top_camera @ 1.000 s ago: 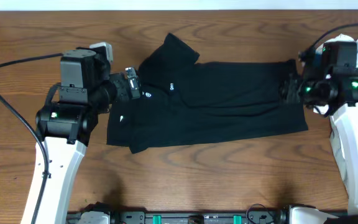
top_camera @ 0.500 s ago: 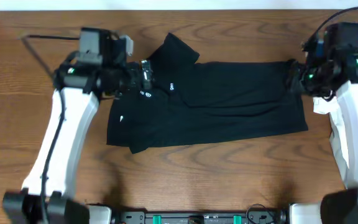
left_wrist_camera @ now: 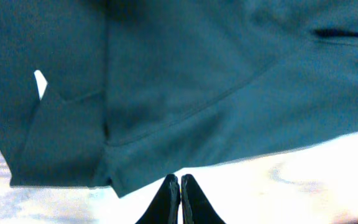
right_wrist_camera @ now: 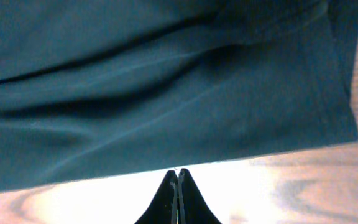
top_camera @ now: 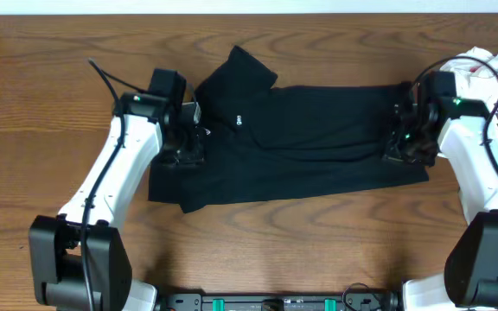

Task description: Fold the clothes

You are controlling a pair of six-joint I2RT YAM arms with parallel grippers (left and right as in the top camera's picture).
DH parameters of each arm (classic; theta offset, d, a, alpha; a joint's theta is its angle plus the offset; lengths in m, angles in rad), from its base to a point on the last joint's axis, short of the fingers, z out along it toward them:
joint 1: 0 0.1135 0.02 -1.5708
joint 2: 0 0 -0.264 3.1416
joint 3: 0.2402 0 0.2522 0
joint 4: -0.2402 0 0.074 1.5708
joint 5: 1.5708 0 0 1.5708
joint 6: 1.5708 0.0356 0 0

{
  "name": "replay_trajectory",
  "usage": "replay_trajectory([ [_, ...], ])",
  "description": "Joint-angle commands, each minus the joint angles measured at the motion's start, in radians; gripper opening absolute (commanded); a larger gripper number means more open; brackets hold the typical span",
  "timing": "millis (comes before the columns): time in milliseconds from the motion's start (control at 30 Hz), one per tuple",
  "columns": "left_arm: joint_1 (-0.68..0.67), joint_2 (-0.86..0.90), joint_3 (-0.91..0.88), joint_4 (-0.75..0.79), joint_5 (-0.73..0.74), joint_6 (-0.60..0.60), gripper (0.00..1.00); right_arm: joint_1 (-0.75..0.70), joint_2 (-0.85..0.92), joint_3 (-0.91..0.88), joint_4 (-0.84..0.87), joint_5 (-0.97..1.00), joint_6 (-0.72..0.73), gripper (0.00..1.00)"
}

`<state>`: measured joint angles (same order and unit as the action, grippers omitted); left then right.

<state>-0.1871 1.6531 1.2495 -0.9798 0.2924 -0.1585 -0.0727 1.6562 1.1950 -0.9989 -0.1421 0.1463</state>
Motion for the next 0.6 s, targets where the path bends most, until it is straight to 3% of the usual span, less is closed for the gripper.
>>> replay_trajectory([
  [0,0.000,-0.002,-0.099,0.087,-0.062,-0.048,0.06,0.003,0.006,-0.064,0.083,0.015,0.021,0.01],
  [200,0.000,-0.002,-0.247,0.283,-0.062,-0.080,0.08,0.001,0.006,-0.148,0.182,0.033,0.022,0.01],
  [567,0.000,0.001,-0.348,0.436,-0.062,-0.081,0.08,-0.010,0.006,-0.333,0.433,0.083,0.052,0.01],
])
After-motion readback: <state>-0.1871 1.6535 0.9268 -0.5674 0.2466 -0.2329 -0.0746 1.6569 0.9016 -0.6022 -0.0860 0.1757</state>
